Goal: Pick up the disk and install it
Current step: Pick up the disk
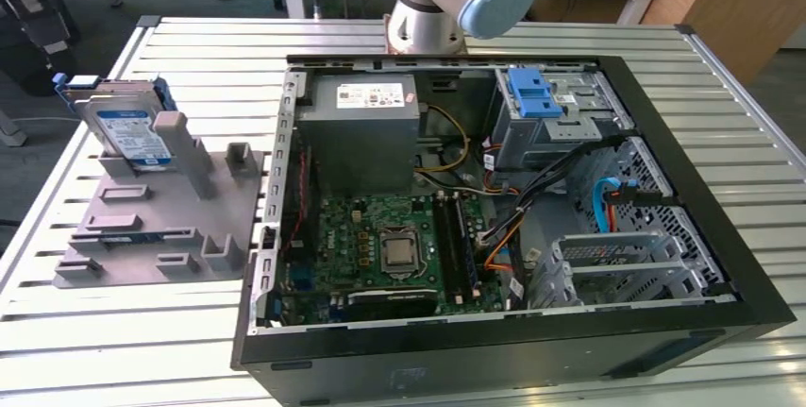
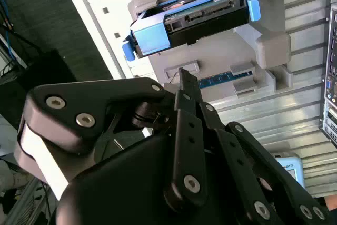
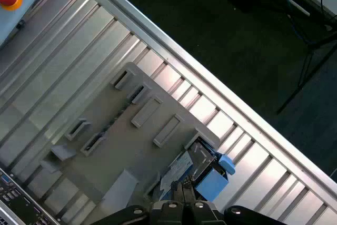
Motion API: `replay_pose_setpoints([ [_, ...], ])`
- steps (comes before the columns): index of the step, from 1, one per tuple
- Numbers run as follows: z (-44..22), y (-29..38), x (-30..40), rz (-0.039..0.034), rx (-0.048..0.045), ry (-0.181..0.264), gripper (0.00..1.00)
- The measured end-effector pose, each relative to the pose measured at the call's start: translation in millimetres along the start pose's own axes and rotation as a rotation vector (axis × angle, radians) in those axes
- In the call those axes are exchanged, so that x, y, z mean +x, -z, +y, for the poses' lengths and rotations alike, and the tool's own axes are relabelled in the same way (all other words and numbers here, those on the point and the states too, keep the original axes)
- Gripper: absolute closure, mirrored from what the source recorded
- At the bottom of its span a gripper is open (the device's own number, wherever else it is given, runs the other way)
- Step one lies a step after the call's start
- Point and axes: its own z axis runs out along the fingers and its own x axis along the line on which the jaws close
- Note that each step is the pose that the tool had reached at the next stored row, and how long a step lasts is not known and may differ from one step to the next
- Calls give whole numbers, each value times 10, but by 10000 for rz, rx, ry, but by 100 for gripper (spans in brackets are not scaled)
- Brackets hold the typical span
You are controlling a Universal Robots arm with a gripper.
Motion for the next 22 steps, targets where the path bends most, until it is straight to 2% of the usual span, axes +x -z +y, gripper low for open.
replay_pose_setpoints([
  [6, 0, -17, -1, -42, -12, -1083, 89],
  [7, 0, -17, -1, -43, -12, -1159, 89],
  [22, -1, -18, -1, -47, -13, -1252, 89],
])
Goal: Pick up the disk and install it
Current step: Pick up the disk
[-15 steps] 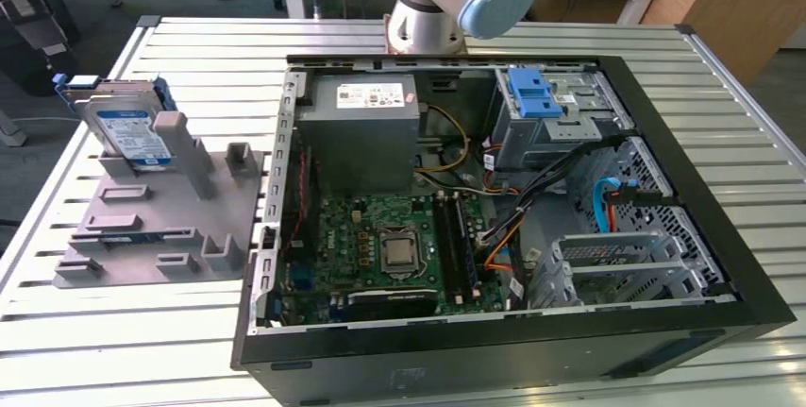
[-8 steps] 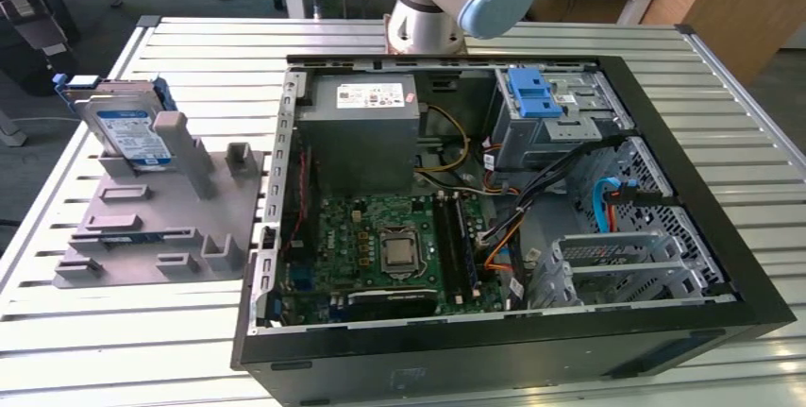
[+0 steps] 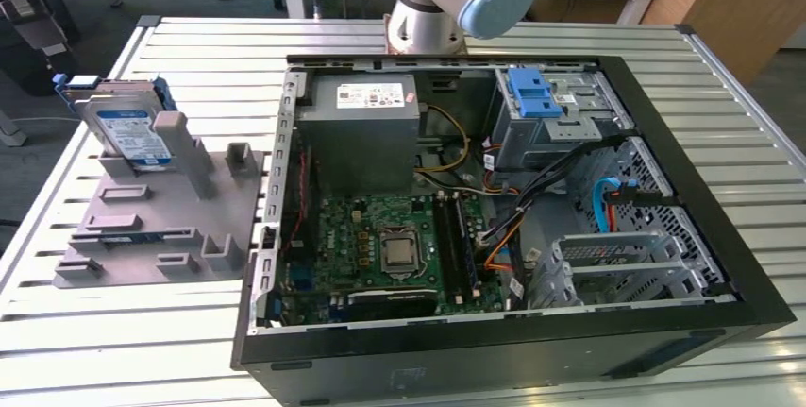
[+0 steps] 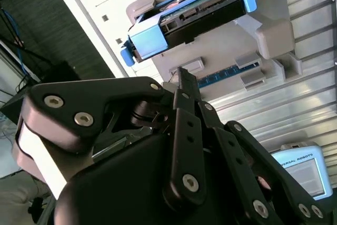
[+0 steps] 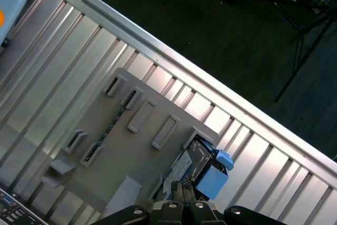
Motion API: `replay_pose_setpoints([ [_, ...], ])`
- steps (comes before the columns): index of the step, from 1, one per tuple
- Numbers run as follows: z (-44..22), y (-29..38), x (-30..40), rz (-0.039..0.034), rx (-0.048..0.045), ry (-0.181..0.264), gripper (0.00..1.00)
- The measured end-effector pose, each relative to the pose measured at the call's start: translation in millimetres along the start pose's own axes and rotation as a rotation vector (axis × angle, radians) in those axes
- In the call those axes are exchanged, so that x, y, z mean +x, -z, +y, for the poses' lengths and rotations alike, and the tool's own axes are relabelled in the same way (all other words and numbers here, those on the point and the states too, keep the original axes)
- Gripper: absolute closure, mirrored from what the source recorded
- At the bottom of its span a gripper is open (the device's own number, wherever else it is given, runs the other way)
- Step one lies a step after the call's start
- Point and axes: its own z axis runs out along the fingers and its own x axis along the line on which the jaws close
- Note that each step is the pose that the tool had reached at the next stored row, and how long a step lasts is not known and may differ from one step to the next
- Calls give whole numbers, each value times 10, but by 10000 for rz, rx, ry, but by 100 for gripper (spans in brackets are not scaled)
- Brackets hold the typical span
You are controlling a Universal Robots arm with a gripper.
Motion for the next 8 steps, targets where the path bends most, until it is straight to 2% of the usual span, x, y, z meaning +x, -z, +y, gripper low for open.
replay_pose_setpoints([
  [8, 0, -5, 0, -53, -15, -1414, 89],
])
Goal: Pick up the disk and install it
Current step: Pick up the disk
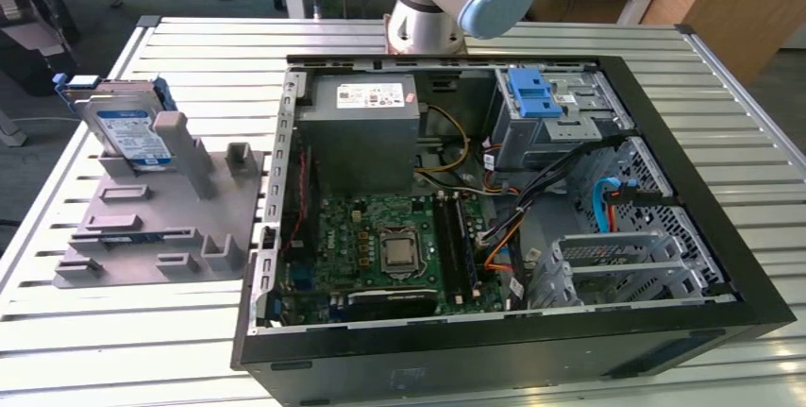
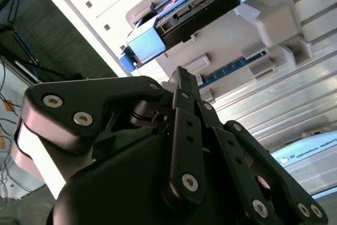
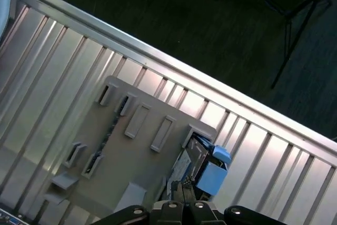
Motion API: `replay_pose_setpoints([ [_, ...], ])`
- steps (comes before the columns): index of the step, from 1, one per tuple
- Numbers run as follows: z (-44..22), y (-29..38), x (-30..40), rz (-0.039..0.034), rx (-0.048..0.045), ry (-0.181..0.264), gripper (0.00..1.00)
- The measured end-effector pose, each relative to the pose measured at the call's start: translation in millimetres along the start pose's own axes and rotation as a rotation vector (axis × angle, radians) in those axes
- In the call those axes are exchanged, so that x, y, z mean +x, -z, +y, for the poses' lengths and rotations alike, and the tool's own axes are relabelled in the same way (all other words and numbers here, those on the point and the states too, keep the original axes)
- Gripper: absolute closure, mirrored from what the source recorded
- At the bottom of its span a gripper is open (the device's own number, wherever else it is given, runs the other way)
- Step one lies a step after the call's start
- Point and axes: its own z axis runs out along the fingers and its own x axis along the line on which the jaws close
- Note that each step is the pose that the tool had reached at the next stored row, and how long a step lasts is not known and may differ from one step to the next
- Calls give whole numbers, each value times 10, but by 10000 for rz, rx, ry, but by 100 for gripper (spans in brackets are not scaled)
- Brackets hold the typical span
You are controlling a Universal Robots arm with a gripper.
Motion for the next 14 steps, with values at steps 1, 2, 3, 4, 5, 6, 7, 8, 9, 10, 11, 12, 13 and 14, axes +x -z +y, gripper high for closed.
replay_pose_setpoints([
  [1, 0, 0, 0, -7, -2, -171, 89],
  [2, 0, 0, 0, -14, -3, -337, 89],
  [3, 0, -1, 0, -21, -5, -520, 89],
  [4, 0, -1, 0, -28, -6, -697, 89],
  [5, 0, -1, 0, -35, -8, -875, 89],
  [6, 0, -1, 0, -41, -10, -1055, 89],
  [7, 0, -2, 0, -49, -11, -1234, 89],
  [8, 0, -2, 0, -55, -13, -1409, 89],
  [9, 1, -2, 0, -60, -13, -1554, 89],
  [10, 4, -4, -1, -65, -12, -1665, 89],
  [11, 8, -3, -3, -71, -14, -1772, 89],
  [12, 10, -2, -4, -76, -17, -1879, 89],
  [13, 10, -3, -5, -83, -17, -2042, 89],
  [14, 10, -3, -6, -90, -19, -2230, 89],
])
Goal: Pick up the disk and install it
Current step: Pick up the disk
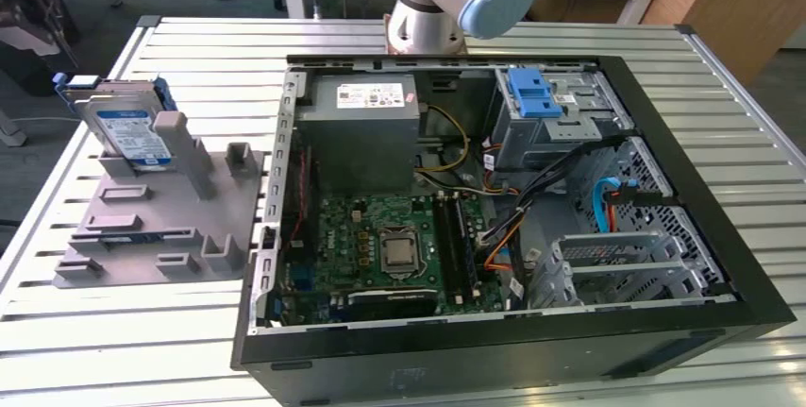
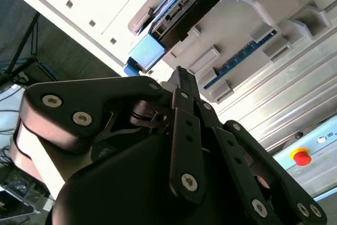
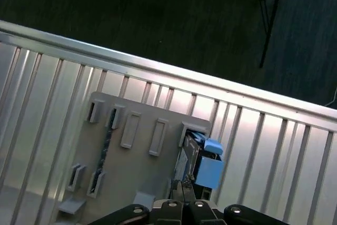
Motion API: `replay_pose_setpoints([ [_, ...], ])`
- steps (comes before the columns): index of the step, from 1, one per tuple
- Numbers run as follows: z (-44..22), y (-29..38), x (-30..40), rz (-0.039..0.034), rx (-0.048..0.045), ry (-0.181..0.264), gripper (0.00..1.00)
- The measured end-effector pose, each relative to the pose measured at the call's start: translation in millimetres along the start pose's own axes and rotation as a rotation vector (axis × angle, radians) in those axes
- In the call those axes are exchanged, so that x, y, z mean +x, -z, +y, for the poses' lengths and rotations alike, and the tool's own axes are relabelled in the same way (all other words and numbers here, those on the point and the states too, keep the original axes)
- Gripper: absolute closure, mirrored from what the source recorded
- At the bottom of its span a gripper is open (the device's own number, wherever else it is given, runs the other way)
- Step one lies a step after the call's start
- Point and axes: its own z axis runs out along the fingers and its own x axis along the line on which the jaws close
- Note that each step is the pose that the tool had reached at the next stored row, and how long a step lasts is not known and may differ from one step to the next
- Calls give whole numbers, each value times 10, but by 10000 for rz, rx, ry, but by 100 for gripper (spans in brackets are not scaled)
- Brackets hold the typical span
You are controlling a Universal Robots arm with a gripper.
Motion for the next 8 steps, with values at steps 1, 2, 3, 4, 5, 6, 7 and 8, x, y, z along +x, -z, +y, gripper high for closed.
replay_pose_setpoints([
  [1, 0, 0, 0, -7, -2, -179, 89],
  [2, 1, 0, 0, -13, -4, -342, 89],
  [3, 1, 0, 0, -18, -5, -468, 89],
  [4, 0, 0, 0, -24, -6, -573, 89],
  [5, 1, 0, 0, -34, -5, -664, 89],
  [6, 2, 0, 0, -50, -4, -746, 89],
  [7, 2, -1, 0, -65, -2, -835, 89],
  [8, 1, -1, 0, -69, -2, -936, 89],
])
